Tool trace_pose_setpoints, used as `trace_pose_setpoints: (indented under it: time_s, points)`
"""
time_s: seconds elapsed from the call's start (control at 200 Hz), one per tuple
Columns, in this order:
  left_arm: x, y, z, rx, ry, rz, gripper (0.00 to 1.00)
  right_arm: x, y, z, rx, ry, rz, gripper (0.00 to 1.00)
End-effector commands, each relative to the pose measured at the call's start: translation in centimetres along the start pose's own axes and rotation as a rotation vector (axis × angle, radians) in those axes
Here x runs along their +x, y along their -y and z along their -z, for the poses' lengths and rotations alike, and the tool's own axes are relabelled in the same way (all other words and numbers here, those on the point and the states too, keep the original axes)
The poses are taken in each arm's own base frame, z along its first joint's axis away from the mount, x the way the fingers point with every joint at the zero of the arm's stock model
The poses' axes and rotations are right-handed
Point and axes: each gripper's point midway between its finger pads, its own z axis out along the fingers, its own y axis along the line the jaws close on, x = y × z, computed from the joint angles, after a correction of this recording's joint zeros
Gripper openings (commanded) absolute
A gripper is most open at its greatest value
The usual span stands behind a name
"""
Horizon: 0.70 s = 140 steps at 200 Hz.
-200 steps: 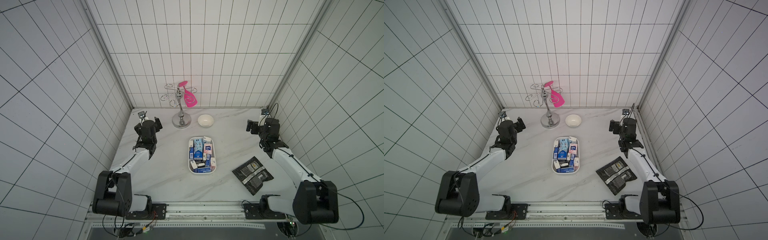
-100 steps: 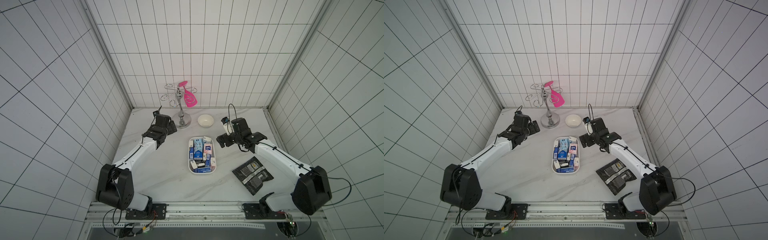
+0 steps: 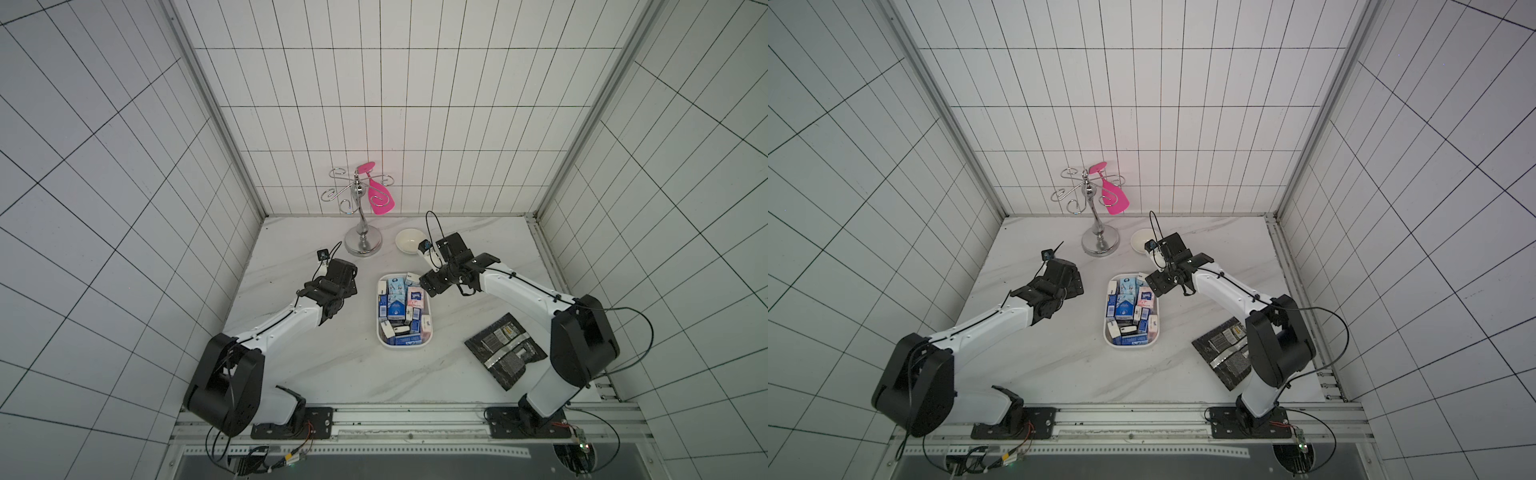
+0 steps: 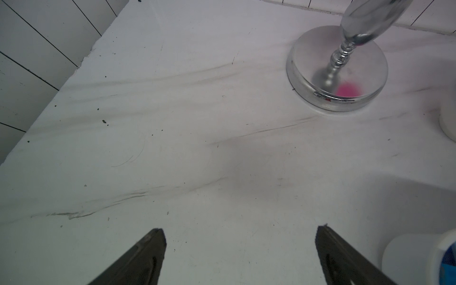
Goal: Take the pocket tissues out of the storage box
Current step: Pick up the pocket tissues from the storage box.
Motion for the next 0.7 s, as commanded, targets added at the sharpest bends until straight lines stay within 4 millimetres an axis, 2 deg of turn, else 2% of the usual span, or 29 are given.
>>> trace_pose_setpoints:
  time_s: [0.0, 0.115, 0.34, 0.695]
  points:
    - [-1.9, 0.2, 0.2, -0.008, 0.067, 0.026, 0.98, -2.4, -0.2, -0.4, -0.02, 0.042, 0.055, 0.82]
    - [-1.9, 0.3, -0.1, -0.013, 0.062, 0.02, 0.98, -3.2, -0.7, -1.4, -0.058, 0.045, 0.083, 0.78]
    - [-2.8, -0.4, 0.2, -0.039, 0.084, 0.029, 0.98, -3.1, -1.9, -2.6, -0.121, 0.039, 0.108, 0.71]
    - [-3.6, -0.9, 0.6, -0.034, 0.103, 0.05, 0.98, -3.6, -2.6, -4.6, -0.128, 0.03, 0.147, 0.72]
